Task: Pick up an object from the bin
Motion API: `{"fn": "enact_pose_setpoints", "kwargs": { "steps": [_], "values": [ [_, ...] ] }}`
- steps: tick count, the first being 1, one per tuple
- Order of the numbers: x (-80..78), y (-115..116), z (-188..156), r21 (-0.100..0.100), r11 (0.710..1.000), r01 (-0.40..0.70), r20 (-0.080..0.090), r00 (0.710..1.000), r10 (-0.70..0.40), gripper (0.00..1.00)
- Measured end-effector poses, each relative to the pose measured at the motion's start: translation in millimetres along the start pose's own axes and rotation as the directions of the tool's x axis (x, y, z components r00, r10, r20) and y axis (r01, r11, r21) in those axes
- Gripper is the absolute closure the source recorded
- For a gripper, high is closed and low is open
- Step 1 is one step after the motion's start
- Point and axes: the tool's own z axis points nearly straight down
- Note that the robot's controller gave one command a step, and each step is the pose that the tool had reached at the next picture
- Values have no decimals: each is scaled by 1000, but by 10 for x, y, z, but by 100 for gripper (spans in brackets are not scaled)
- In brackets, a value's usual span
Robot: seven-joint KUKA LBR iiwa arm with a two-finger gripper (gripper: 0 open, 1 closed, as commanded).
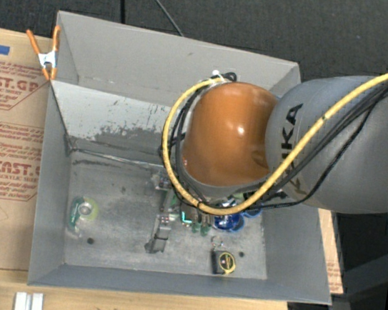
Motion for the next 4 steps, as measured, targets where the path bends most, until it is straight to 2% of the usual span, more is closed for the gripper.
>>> {"fn": "enact_pose_setpoints", "kwargs": {
  "steps": [1, 2, 3, 4],
  "values": [
    [-57, 856, 1105, -1, 986, -165, 1, 986, 165, 0],
    [-175, 1068, 1337, -3, 980, -200, 6, 980, 200, 0],
    [-188, 1059, 1302, -4, 980, -201, 9, 980, 201, 100],
    [-404, 912, -53, -7, 981, -192, 15, 981, 192, 100]
  ]
}}
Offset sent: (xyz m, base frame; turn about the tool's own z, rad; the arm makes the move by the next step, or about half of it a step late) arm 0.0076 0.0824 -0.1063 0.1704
